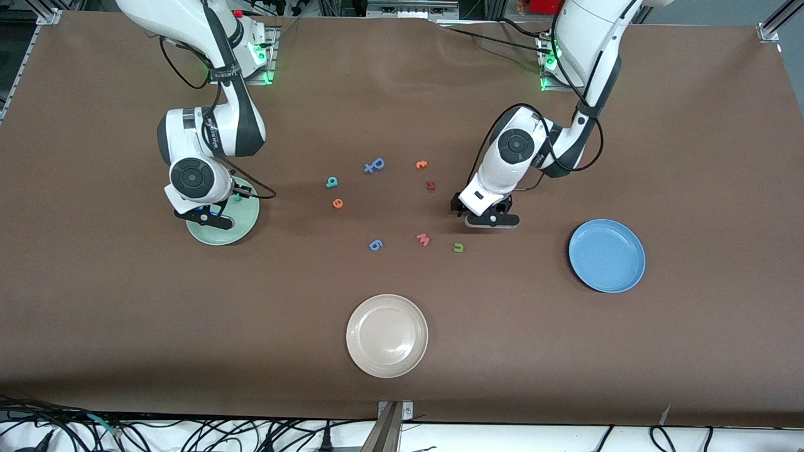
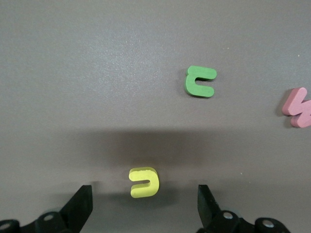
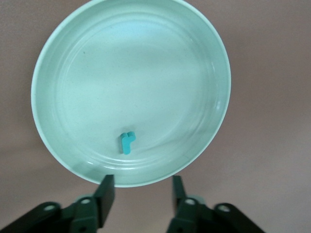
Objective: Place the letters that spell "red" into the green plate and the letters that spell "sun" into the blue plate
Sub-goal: 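Grasp the yellow u with the left gripper while the right gripper grasps the orange e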
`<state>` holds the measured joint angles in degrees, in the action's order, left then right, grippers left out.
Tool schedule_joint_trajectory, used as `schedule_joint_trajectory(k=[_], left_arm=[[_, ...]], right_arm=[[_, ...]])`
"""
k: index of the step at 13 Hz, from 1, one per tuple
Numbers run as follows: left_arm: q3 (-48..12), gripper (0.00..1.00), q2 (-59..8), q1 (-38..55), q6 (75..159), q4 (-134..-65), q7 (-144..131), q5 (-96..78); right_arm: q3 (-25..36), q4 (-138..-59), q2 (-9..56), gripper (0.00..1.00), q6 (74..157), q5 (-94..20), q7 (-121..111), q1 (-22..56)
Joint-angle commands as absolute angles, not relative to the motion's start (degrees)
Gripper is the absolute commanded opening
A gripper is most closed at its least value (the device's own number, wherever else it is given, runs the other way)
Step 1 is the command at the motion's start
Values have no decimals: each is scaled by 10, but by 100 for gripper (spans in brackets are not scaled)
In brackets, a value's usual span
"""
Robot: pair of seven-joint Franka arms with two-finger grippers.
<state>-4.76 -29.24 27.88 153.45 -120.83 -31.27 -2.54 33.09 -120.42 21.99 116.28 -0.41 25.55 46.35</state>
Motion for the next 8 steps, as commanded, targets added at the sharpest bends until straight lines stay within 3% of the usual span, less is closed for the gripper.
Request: schedule_joint_trajectory(k=[1,5,8], left_arm=[[-45,89,-305,284,1537,-1196,-320,-12],[-44,49,-304,284,1537,-1196,-320,-12],[-44,34,-305,284,1537,-1192,-322,-12]], right_arm=[[320,-1196,211,99,1149,-10,258,471],[245,-1166,202,97,1197,-77,300,474],[177,-1171,209,95,1296,-85,415,475]])
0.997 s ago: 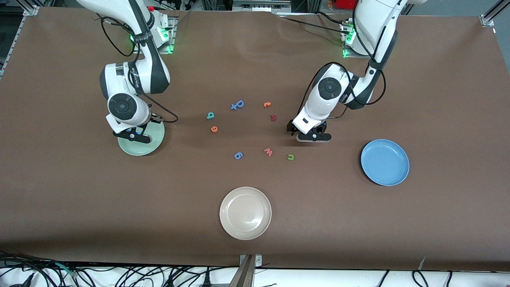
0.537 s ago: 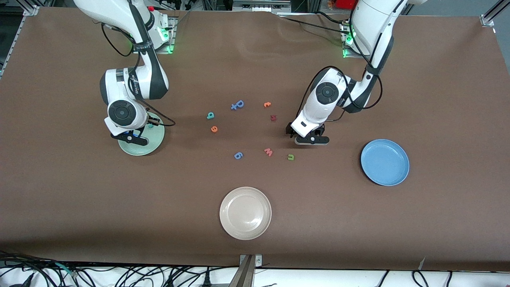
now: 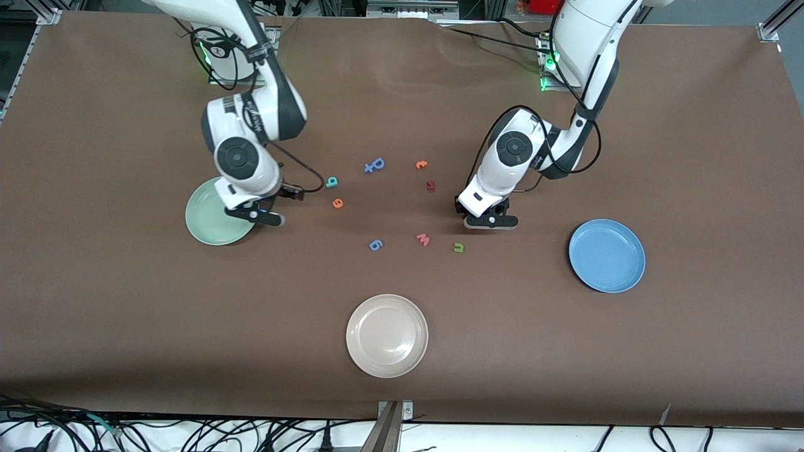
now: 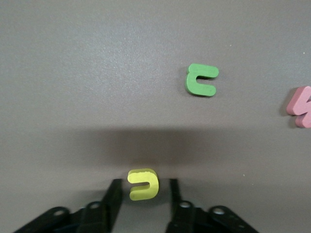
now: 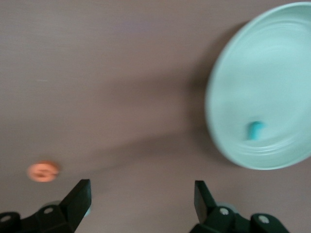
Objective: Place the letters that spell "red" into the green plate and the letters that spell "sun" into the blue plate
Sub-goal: 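Grasp the yellow u with the left gripper while the right gripper grasps the orange e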
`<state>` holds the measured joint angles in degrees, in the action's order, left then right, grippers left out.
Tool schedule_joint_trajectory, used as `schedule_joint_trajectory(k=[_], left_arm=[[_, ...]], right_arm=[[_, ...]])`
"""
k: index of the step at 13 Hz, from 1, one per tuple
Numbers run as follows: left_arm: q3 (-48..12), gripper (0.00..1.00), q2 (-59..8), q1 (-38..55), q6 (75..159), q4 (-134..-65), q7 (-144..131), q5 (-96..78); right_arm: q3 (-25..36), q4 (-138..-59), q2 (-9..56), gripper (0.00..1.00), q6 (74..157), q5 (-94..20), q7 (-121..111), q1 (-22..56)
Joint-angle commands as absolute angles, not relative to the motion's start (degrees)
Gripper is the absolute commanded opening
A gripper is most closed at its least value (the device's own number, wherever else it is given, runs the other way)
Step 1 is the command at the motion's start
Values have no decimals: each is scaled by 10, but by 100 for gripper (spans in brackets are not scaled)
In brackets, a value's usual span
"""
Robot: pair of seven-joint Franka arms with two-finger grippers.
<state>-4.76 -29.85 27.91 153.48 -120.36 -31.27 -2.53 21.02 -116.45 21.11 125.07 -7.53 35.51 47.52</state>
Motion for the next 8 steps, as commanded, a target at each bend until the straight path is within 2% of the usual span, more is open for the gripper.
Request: schedule_joint_trajectory(k=[1,4,6,8], left_arm=[[-44,33,-305,284,1537,-1192,-323,-12],[-43,27,-305,284,1537,-1192,-324,-11],[-43,23,-304,283,1532,-1189,-323,-11],[-42,21,-303,279,1483,-1157,-323,-4]], right_arm=[[159,-1171,218,95,1329,-84,461,475],[144,-1202,232,94,1414,-83,520,490],[142,-1254,246,94,1543,-84,524,492],[142,-1258,273,94,1575,-84,539,508]])
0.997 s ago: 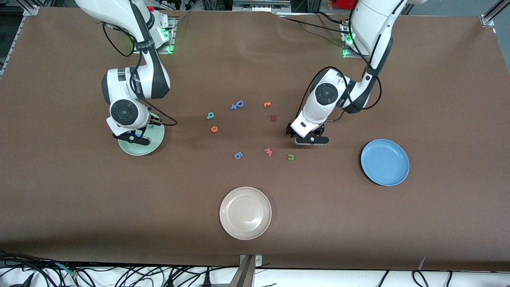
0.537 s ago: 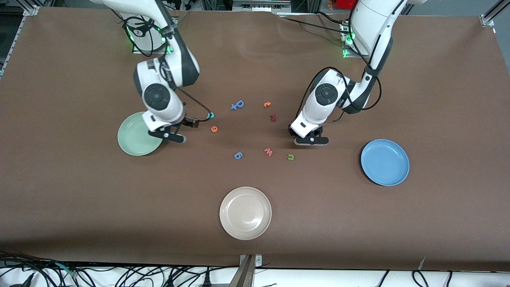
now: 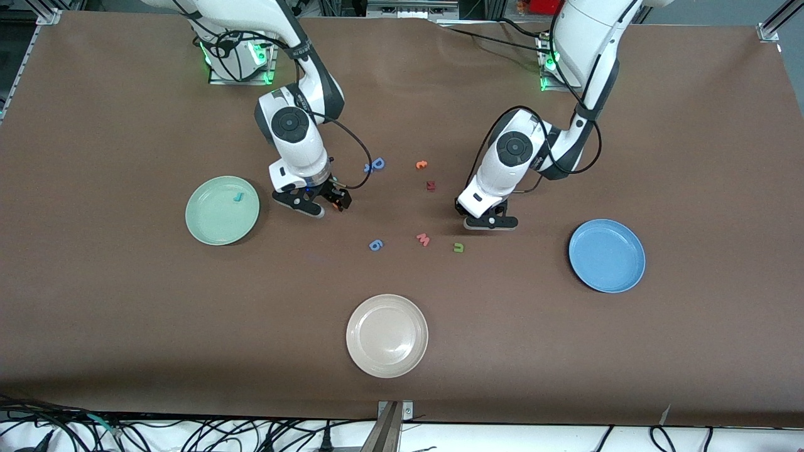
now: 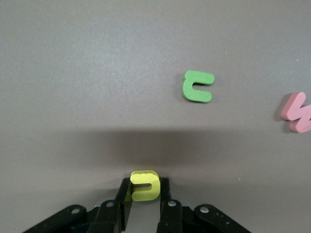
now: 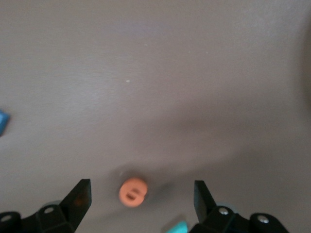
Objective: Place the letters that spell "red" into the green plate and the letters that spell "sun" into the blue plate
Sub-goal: 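Grasp the yellow u with the left gripper while the right gripper grasps the orange e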
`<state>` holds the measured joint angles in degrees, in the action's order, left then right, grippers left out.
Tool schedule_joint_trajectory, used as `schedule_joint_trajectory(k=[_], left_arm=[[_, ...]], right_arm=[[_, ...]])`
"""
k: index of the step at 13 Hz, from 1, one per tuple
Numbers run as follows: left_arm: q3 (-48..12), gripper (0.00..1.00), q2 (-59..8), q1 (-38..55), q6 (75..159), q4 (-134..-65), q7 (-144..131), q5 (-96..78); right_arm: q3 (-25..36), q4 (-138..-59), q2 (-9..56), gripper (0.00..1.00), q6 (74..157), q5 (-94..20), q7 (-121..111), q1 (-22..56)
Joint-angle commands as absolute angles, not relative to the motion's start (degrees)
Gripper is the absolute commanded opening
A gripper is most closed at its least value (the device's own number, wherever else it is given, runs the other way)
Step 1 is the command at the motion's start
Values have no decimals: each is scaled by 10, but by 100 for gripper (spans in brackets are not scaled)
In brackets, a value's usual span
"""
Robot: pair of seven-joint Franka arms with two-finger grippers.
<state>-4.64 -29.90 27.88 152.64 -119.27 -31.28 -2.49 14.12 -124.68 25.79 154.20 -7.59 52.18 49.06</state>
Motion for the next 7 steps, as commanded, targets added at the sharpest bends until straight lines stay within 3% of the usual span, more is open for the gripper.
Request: schedule_joint_trajectory(k=[1,5,7], left_arm=[[-34,21,-303,279,1434,-1124,-323,-3],[-28,21,-298,240,1270,-1025,-284,5],[-28,21,-298,197,1224,-999,-221,6]], right_arm=[[142,-1256,277,94,1578,-84,539,509],[142,-1250,296,93,1592,-84,565,527],[142,-1250,297,72,1591,-84,566,529]])
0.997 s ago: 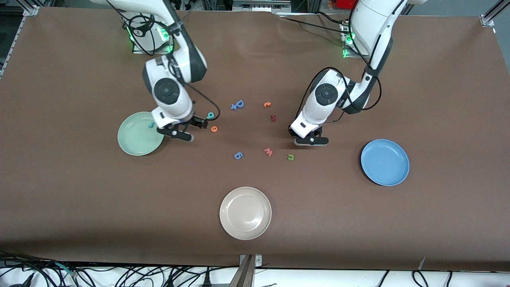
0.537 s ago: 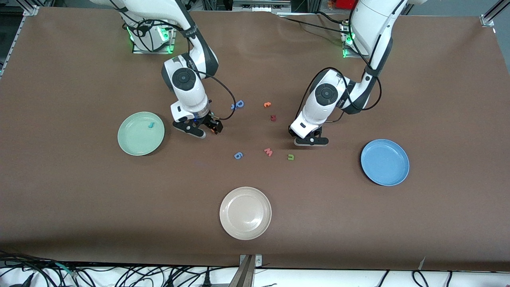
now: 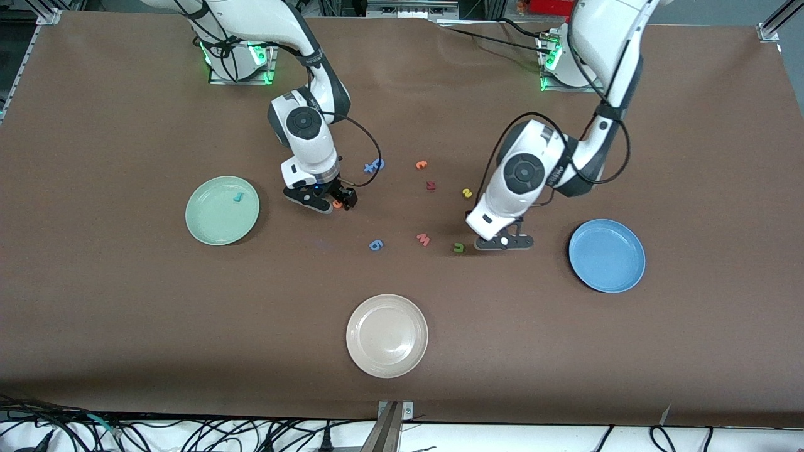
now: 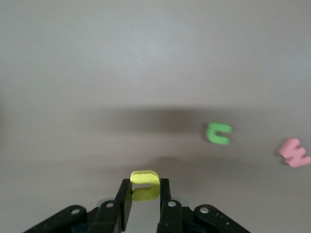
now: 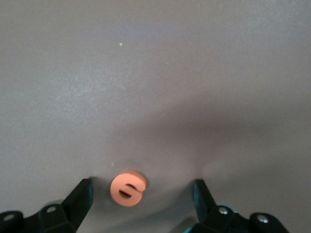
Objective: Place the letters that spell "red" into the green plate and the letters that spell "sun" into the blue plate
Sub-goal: 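Drop the yellow u on the blue plate while the right gripper carries the e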
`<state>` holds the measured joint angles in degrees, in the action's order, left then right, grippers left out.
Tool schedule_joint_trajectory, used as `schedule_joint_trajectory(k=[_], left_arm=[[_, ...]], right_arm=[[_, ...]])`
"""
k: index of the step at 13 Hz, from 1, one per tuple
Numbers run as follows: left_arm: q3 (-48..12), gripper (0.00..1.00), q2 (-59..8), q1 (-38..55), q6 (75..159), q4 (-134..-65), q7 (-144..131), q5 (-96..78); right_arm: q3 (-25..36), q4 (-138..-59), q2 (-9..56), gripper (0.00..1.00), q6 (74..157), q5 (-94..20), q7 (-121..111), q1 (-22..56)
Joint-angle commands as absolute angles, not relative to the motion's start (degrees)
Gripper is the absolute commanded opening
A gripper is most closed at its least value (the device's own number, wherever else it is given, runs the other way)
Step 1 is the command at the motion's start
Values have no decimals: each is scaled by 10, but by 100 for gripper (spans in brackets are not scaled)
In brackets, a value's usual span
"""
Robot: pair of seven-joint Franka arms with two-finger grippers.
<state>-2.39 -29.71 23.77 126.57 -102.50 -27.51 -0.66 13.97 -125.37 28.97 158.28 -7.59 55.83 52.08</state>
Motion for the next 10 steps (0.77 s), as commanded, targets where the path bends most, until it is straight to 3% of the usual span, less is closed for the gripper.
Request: schedule_joint_trajectory(k=[1,3,5,6,10], left_arm=[[-28,21,-298,166,1220,-998,-171,5],[-28,22,-294,109,1204,-999,-73,6],[-28,23,-294,56,1193,-1005,20,6],[-28,24,-296,35,1186,-1008,47,6],[-28,24,-301,-18,1155,-1009,120,6]], right_arm=[[142,-1250,297,55,1591,-84,567,529],[142,-1250,297,22,1590,-84,565,529],[143,-1246,295,6,1588,-84,560,529],[145,-1246,291,0,1586,-84,557,528],[174,-1238,253,0,1506,-84,535,526]])
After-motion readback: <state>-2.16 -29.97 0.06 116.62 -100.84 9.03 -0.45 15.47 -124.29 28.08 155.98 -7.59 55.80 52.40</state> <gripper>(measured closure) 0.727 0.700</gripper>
